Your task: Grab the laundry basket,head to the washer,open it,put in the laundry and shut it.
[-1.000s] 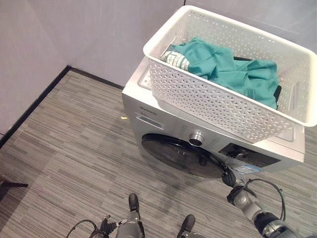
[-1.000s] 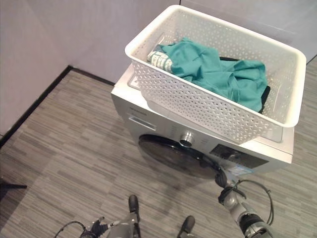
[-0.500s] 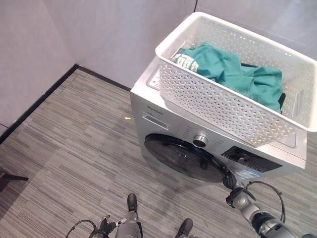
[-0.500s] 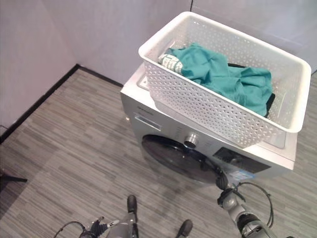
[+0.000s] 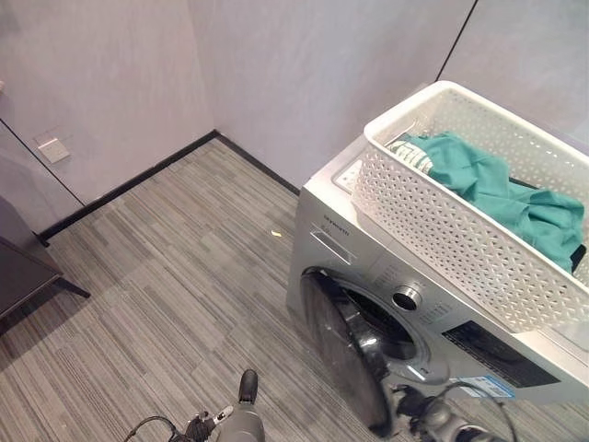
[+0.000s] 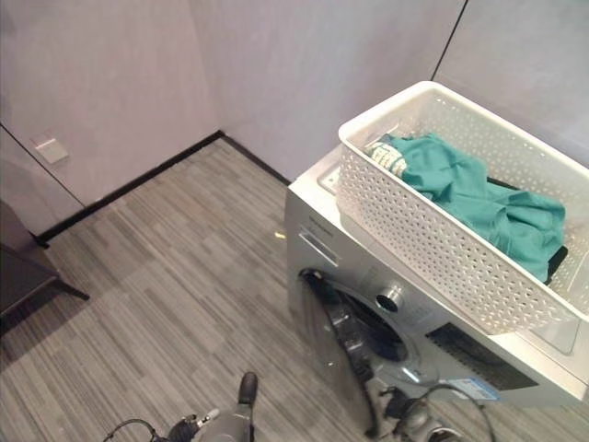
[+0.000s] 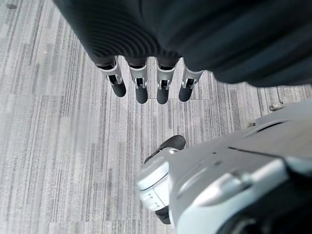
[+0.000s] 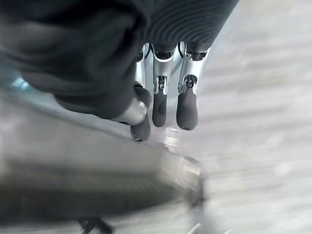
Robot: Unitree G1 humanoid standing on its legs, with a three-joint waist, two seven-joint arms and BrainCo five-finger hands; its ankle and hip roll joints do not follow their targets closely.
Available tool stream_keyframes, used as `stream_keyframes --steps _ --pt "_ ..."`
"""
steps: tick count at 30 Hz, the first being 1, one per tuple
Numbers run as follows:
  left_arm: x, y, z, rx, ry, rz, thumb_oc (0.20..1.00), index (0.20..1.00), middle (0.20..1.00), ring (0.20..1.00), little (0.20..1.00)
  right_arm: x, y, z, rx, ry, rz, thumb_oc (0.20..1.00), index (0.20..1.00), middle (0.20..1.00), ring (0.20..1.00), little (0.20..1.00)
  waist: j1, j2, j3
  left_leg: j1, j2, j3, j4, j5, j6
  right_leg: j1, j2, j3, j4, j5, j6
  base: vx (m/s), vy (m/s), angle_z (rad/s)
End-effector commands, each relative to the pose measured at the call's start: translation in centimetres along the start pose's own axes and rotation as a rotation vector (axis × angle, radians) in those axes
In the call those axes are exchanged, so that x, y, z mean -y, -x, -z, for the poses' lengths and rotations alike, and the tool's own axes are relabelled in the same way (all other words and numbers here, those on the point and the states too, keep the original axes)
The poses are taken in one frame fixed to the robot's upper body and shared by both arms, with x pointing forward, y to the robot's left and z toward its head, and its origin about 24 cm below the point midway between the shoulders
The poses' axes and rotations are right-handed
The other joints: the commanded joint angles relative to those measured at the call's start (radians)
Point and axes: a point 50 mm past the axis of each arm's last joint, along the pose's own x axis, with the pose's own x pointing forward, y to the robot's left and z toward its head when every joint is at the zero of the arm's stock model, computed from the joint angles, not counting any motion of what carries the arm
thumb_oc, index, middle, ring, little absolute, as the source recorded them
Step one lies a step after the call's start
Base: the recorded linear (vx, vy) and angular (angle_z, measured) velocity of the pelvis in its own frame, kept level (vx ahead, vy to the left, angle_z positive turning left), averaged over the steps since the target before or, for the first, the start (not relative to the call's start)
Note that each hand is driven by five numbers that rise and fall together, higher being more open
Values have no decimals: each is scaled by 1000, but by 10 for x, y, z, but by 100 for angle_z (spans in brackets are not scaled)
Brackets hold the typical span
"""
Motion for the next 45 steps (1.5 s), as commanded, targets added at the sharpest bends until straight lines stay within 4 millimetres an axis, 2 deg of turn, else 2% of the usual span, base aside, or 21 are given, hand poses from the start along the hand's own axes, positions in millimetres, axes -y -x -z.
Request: stream_keyframes --steps 1,5,6,8,9,12,15,19,23,27,28,29,30,31,32,38,40,41,43,44,45 --pt "-11 0 11 -16 -91 4 1000 1000 1000 1000 1000 -5 0 -109 370 -11 -5 200 200 200 200 200 -18 -23 46 29 -13 -53 10 -11 21 -126 91 506 207 -96 -42 -113 9 73" --pt "-6 0 6 -15 -50 -9 1000 1000 1000 1000 1000 4 -1 -109 363 -12 54 200 200 200 200 200 5 -6 71 -24 -27 -105 53 12 14 -78 124 524 145 -108 -91 -190 -135 137" --pt "-3 -1 0 -9 -16 -24 1000 1000 1000 1000 1000 19 0 -111 371 -40 138 200 200 200 200 200 8 29 92 -104 4 -125 69 84 -35 -66 161 476 97 -105 -105 -366 -133 123" --pt "-1 -2 -5 -8 -7 -25 1000 1000 1000 1000 1000 36 1 -106 350 -54 197 200 200 200 200 200 -28 51 91 -130 51 41 65 110 -29 -86 148 402 84 -89 -98 -354 -45 167" --pt "-1 -2 -5 -16 4 -21 1000 1000 1000 1000 1000 48 2 -101 332 -69 238 200 200 200 200 200 -52 53 85 -110 79 138 75 86 -34 -93 130 375 88 -91 -90 -183 41 198" --pt "9 2 12 -74 -8 0 1000 1000 1000 1000 1000 54 1 -94 302 -65 262 200 200 200 200 200 -45 55 59 -56 89 61 133 7 -27 -75 95 346 79 -81 -89 -42 31 125" --pt "12 3 13 -77 -63 29 1000 1000 1000 1000 1000 59 1 -75 247 -119 288 200 200 200 200 200 -65 71 17 -22 106 143 67 39 -43 -56 76 274 67 -80 -84 39 104 37" --pt "13 4 17 -61 -151 38 1000 1000 1000 1000 1000 63 2 -55 187 -154 310 200 200 200 200 200 -64 82 -18 3 69 155 37 27 -29 -20 50 242 67 -81 -75 163 145 69" --pt "5 2 -8 112 -324 21 1000 1000 1000 1000 1000 73 4 -53 181 -168 357 200 200 200 200 200 -55 93 -31 12 16 168 67 -30 -8 2 -9 251 40 -56 -45 110 153 -8" --pt "-8 17 -79 511 -308 44 1000 1000 1000 1000 1000 109 13 -65 219 -159 468 200 200 200 200 200 -49 129 1 -18 -23 178 72 -47 6 -33 -41 266 20 -19 -18 -26 108 -10" --pt "-10 18 -79 510 -308 46 1000 1000 1000 1000 1000 110 13 -66 220 -160 469 200 200 200 200 200 -47 128 2 -19 -22 179 72 -47 6 -35 -41 267 21 -18 -18 -67 109 -4" --pt "-27 37 -113 689 -309 49 1000 1000 1000 1000 1000 126 18 -75 243 -149 526 225 225 225 225 225 -49 151 19 -36 -30 182 72 -47 9 -55 -52 276 14 -3 -11 -47 111 -6" --pt "-35 48 -128 774 -323 36 1000 1000 1000 1000 1000 134 21 -79 255 -151 554 442 442 442 442 442 -54 164 26 -42 -36 183 67 -47 10 -63 -58 282 8 3 -6 -47 112 -8" --pt "-39 49 -128 773 -323 36 1000 1000 1000 1000 1000 134 21 -81 258 -153 554 790 790 790 790 790 -53 162 27 -43 -36 184 66 -47 11 -65 -58 283 8 4 -6 -31 127 -16" --pt "-50 63 -150 881 -382 15 1000 1000 1000 1000 1000 143 26 -91 286 -136 598 1000 1000 1000 1000 1000 -68 183 38 -48 -44 190 56 -47 13 -81 -68 297 4 12 1 -15 142 -22" --pt "-62 73 -186 945 -353 7 1000 1000 1000 1000 1000 131 25 -104 357 -132 560 1000 1000 1000 1000 1000 -106 187 31 -1 -76 237 15 -72 43 -128 -116 335 82 13 19 86 130 -29" --pt "-64 68 -194 929 -317 -22 1000 1000 1000 1000 1000 115 23 -113 410 -124 517 1000 1000 1000 1000 1000 -123 183 44 39 -49 314 19 -98 49 -176 -136 278 163 28 24 0 105 -66" --pt "-70 52 -186 837 -224 -69 1000 1000 1000 1000 1000 95 22 -120 461 -116 471 1000 1000 1000 1000 1000 -130 161 62 90 -11 427 26 -109 46 -212 -160 111 213 68 21 -56 100 -152" --pt "-75 21 -163 614 -132 -168 1000 1000 1000 1000 1000 66 25 -113 526 -89 400 1000 1000 1000 1000 1000 -193 104 78 159 19 566 54 -142 51 -255 -162 -44 269 90 -2 2 67 -242" --pt "-72 21 -164 614 -129 -168 1000 1000 1000 1000 1000 66 25 -111 523 -85 399 1000 1000 1000 1000 1000 -192 105 77 161 19 570 57 -143 50 -256 -162 -40 271 87 -4 45 -52 -211" --pt "-72 10 -157 521 -132 -183 1000 1000 1000 1000 1000 57 26 -95 507 -85 375 1000 1000 1000 1000 1000 -241 87 76 172 32 584 75 -151 45 -273 -133 12 250 74 -8 8 -64 -139"
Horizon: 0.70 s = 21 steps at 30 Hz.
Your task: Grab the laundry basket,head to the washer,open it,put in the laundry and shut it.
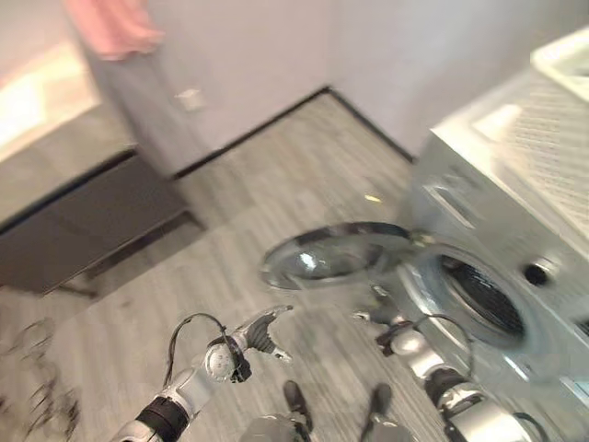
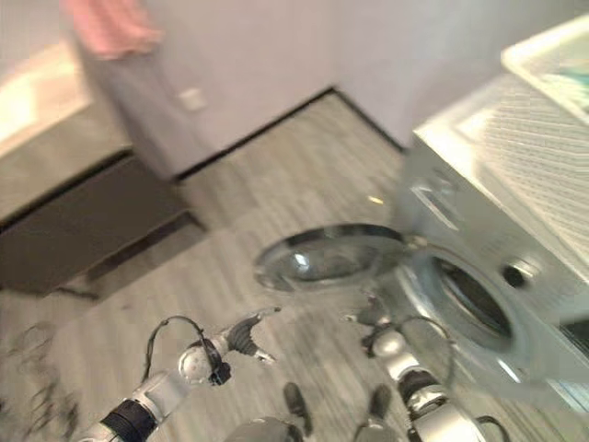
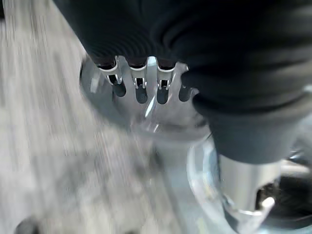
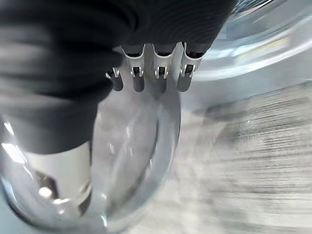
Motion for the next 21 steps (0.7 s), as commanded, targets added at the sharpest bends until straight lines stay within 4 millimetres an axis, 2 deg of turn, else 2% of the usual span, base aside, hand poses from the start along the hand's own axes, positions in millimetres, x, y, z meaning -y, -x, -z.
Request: stream_keyframes --steps 1,2,3,4,5,6,7,8,9,10,11,12,13,16,18,21 --pt "-10 -14 5 -104 -11 -123 1000 1000 1000 1000 1000 13 13 29 -49 87 -10 1000 1000 1000 1000 1000 -38 -26 2 -17 29 -64 21 41 -30 109 -69 110 -56 51 74 113 -258 -123" --pt "-12 -17 20 -213 4 -183 1000 1000 1000 1000 1000 13 31 47 -62 118 -37 1000 1000 1000 1000 1000 -87 -58 1 -45 101 -20 177 15 -65 125 -16 179 -121 39 50 174 -344 -96" --pt "-15 -15 29 -276 22 -202 1000 1000 1000 1000 1000 14 40 55 -68 132 -61 1000 1000 1000 1000 1000 -97 -77 1 -52 160 -1 285 34 -95 149 8 194 -157 25 40 220 -448 -118" --pt "-15 -12 36 -310 36 -219 1000 1000 1000 1000 1000 19 47 60 -69 162 -83 1000 1000 1000 1000 1000 -85 -81 13 -64 226 -37 409 60 -135 173 65 242 -191 0 12 152 -247 -129" --pt "-18 -9 43 -340 63 -246 1000 1000 1000 1000 1000 25 52 67 -83 187 -101 1000 1000 1000 1000 1000 -72 -89 22 -87 234 -128 464 96 -154 187 99 294 -207 -22 -4 91 -111 -224" --pt "-19 -8 46 -359 100 -263 1000 1000 1000 1000 1000 32 57 75 -105 194 -104 1000 1000 1000 1000 1000 -61 -90 26 -125 226 -213 463 107 -159 197 120 330 -227 -32 -12 71 66 -271" --pt "-16 -5 53 -388 123 -259 1000 1000 1000 1000 1000 39 63 85 -146 198 -89 1000 1000 1000 1000 1000 -63 -89 23 -158 201 -274 370 89 -141 204 121 358 -237 -33 0 85 123 -259" --pt "-19 -1 59 -414 130 -271 1000 1000 1000 1000 1000 45 69 92 -168 211 -82 1000 1000 1000 1000 1000 -73 -90 19 -183 213 -281 287 95 -141 216 120 375 -245 -31 13 184 218 -176" --pt "-20 1 64 -429 112 -269 1000 1000 1000 1000 1000 51 80 106 -220 219 -65 1000 1000 1000 1000 1000 -76 -84 9 -191 229 -252 155 179 -158 227 118 388 -253 -24 31 237 217 -62" --pt "-20 3 68 -441 108 -263 1000 1000 1000 1000 1000 58 83 110 -238 231 -52 1000 1000 1000 1000 1000 -78 -83 7 -198 246 -248 130 207 -165 233 114 397 -247 -25 36 287 211 -22" --pt "-18 8 75 -473 132 -265 1000 1000 1000 1000 1000 63 82 111 -247 231 -29 1000 1000 1000 1000 1000 -63 -88 4 -194 220 -316 134 189 -155 234 109 429 -241 -27 34 324 202 -44" --pt "-11 17 88 -516 171 -265 1000 1000 1000 1000 1000 60 87 117 -272 236 -48 1000 1000 1000 1000 1000 -72 -92 0 -145 171 -369 127 126 -143 231 97 479 -233 -20 46 245 143 -92" --pt "-11 17 88 -516 171 -265 1000 1000 1000 1000 1000 60 87 117 -272 236 -48 1000 1000 1000 1000 1000 -71 -92 0 -142 170 -368 125 126 -142 233 96 480 -233 -20 46 201 162 -158" --pt "1 27 100 -575 192 -233 1000 1000 1000 1000 1000 72 90 124 -316 231 -18 1000 1000 1000 1000 1000 -78 -88 -5 -116 100 -401 121 87 -118 233 59 528 -242 4 63 141 236 -67" --pt "5 38 113 -625 197 -228 1000 1000 1000 1000 1000 74 93 126 -326 205 -14 1000 1000 1000 1000 1000 -84 -94 -11 -99 82 -382 121 70 -105 233 40 545 -243 13 75 125 173 -7" --pt "5 45 121 -656 200 -235 1000 1000 1000 1000 1000 72 93 128 -334 192 -29 1000 1000 1000 1000 1000 -78 -103 -10 -90 64 -360 111 62 -91 220 23 558 -240 26 85 60 135 -20"
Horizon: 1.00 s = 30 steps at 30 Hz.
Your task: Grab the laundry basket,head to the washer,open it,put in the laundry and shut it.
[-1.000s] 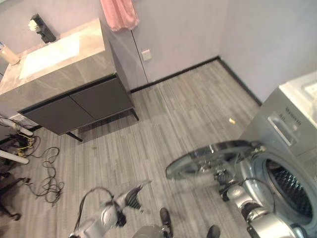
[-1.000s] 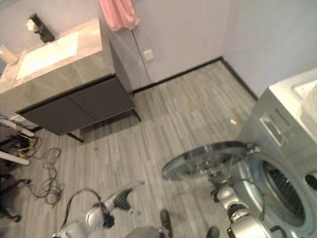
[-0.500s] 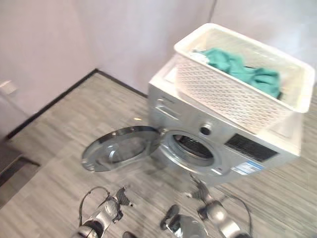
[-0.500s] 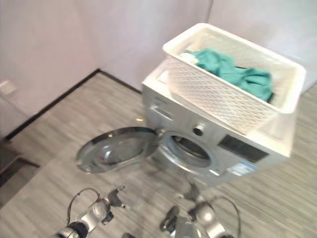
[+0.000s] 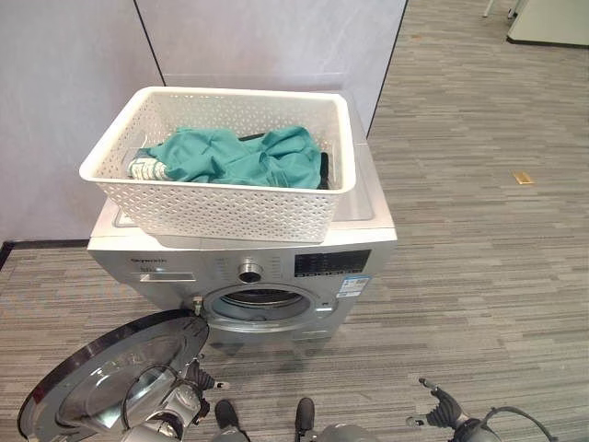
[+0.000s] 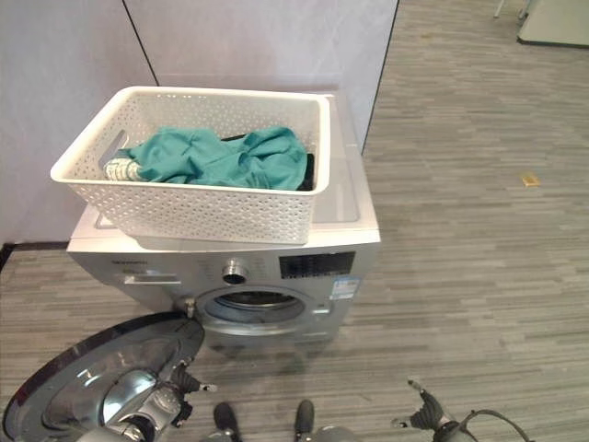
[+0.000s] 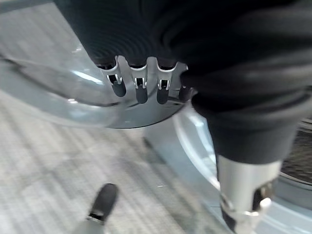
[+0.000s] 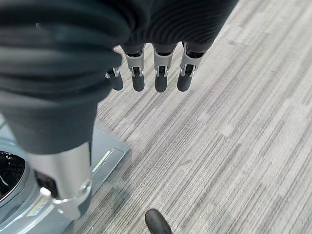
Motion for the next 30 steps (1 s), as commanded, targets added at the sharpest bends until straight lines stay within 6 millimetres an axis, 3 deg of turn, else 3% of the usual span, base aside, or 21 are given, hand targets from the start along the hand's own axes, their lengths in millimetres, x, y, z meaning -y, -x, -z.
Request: stream_keyframes --steps 1,10,21,26,27,30 --pt "-18 -1 17 -68 9 -48 1000 1000 1000 1000 1000 10 -8 -19 69 -59 29 1000 1000 1000 1000 1000 38 -62 32 -6 -52 32 85 -72 48 10 -273 6 27 24 225 46 57 -12" --pt "-36 3 48 -155 28 -90 1000 1000 1000 1000 1000 -14 -8 13 -122 -94 -33 1000 1000 1000 1000 1000 72 -82 -10 23 -95 24 -11 -58 65 13 -298 -27 -6 79 259 45 35 7" --pt "-74 -3 32 -99 25 -206 1000 1000 1000 1000 1000 -22 -8 19 -189 -94 -52 1000 1000 1000 1000 1000 85 -108 -12 9 -113 -2 -46 -53 74 6 -310 -50 -21 117 279 6 20 12" --pt "-67 -3 29 -86 13 -197 1000 1000 1000 1000 1000 -27 -8 17 -185 -189 -42 1000 1000 1000 1000 1000 77 -99 -26 12 -114 -2 -63 -42 70 3 -320 -51 -14 147 292 -23 22 3" --pt "-66 -3 29 -88 15 -192 1000 1000 1000 1000 1000 -27 -8 17 -183 -206 -38 1000 1000 1000 1000 1000 75 -97 -28 3 -114 11 -68 -14 77 -9 -324 -59 -10 161 282 -95 -11 1" --pt "-54 -1 38 -108 31 -158 1000 1000 1000 1000 1000 -22 -5 23 -195 -286 7 1000 1000 1000 1000 1000 66 -79 -48 -2 -111 3 -68 1 67 1 -331 -68 -12 176 285 -33 -14 2"
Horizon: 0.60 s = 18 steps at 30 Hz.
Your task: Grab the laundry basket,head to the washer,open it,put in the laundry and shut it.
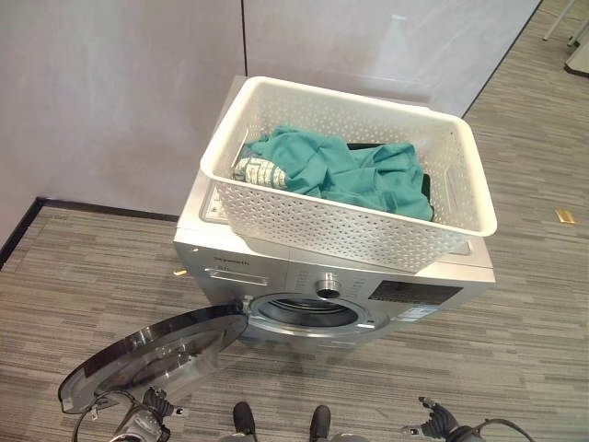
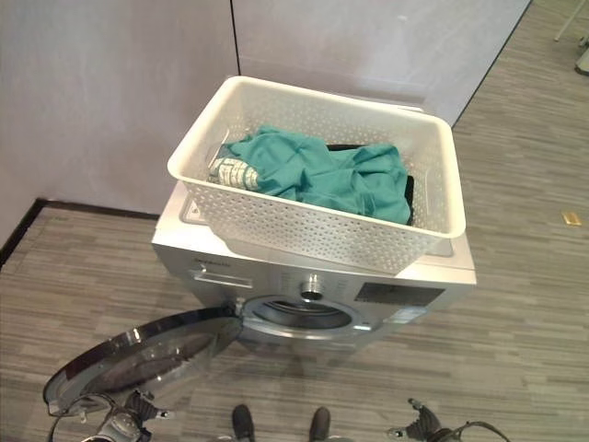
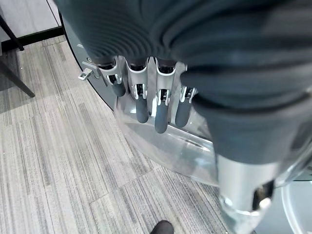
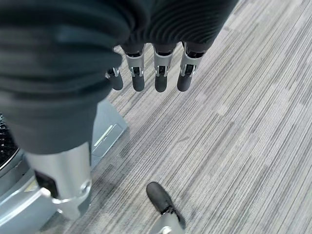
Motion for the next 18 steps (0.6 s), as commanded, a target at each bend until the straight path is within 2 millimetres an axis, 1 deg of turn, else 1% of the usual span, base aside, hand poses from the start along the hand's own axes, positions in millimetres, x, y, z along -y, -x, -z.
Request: stream_keyframes --steps 1,2,4,8,10,11,12,14,16,17,18 --pt "-9 -2 -4 6 46 -39 1000 1000 1000 1000 1000 11 4 9 -10 -161 79 1000 1000 1000 1000 1000 -14 -11 -20 -7 39 35 -14 55 -72 1 -190 -9 -11 188 177 -11 -32 7" --pt "-5 -1 2 -11 57 -21 1000 1000 1000 1000 1000 13 6 14 -20 -182 90 1000 1000 1000 1000 1000 -19 -6 -27 -3 39 32 -14 56 -74 4 -191 -9 -12 190 177 -9 -41 13" --pt "7 4 20 -69 71 21 1000 1000 1000 1000 1000 14 11 23 -30 -205 96 1000 1000 1000 1000 1000 -27 2 -43 13 41 35 -14 56 -76 16 -190 -8 -14 189 176 7 -49 16" --pt "30 17 56 -194 114 104 1000 1000 1000 1000 1000 28 19 39 -58 -303 162 1000 1000 1000 1000 1000 -38 13 -72 64 44 59 -14 49 -77 43 -187 6 -10 179 173 20 -51 -4" --pt "41 23 67 -236 133 136 1000 1000 1000 1000 1000 33 22 40 -42 -344 186 1000 1000 1000 1000 1000 -42 15 -82 81 44 68 -14 47 -76 55 -185 10 -9 173 171 11 -45 -24" --pt "46 26 70 -249 147 154 1000 1000 1000 1000 1000 39 24 42 -33 -362 209 1000 1000 1000 1000 1000 -43 17 -87 89 44 70 -14 45 -75 61 -185 11 -9 171 171 5 -32 -11" --pt "46 26 70 -249 147 154 1000 1000 1000 1000 1000 39 24 42 -34 -362 209 1000 1000 1000 1000 1000 -43 17 -87 89 44 70 -14 44 -75 61 -185 11 -9 171 171 -10 -34 3" --pt "55 31 76 -266 168 176 1000 1000 1000 1000 1000 49 28 40 3 -367 234 1000 1000 1000 1000 1000 -48 18 -96 99 45 73 -14 43 -76 66 -185 12 -11 173 170 -9 -18 -1" --pt "58 32 75 -262 181 190 1000 1000 1000 1000 1000 60 32 39 30 -356 250 1000 1000 1000 1000 1000 -51 17 -100 101 46 73 -14 44 -78 67 -183 11 -13 175 170 -6 -10 -2" --pt "58 32 75 -262 181 191 1000 1000 1000 1000 1000 60 32 39 29 -356 250 1000 1000 1000 1000 1000 -51 17 -100 101 46 73 -14 44 -78 67 -183 11 -13 175 170 0 0 0" --pt "59 32 75 -259 183 199 1000 1000 1000 1000 1000 76 37 30 86 -275 265 1000 1000 1000 1000 1000 -53 14 -102 103 50 75 -14 44 -80 66 -181 12 -16 175 170 0 0 0"
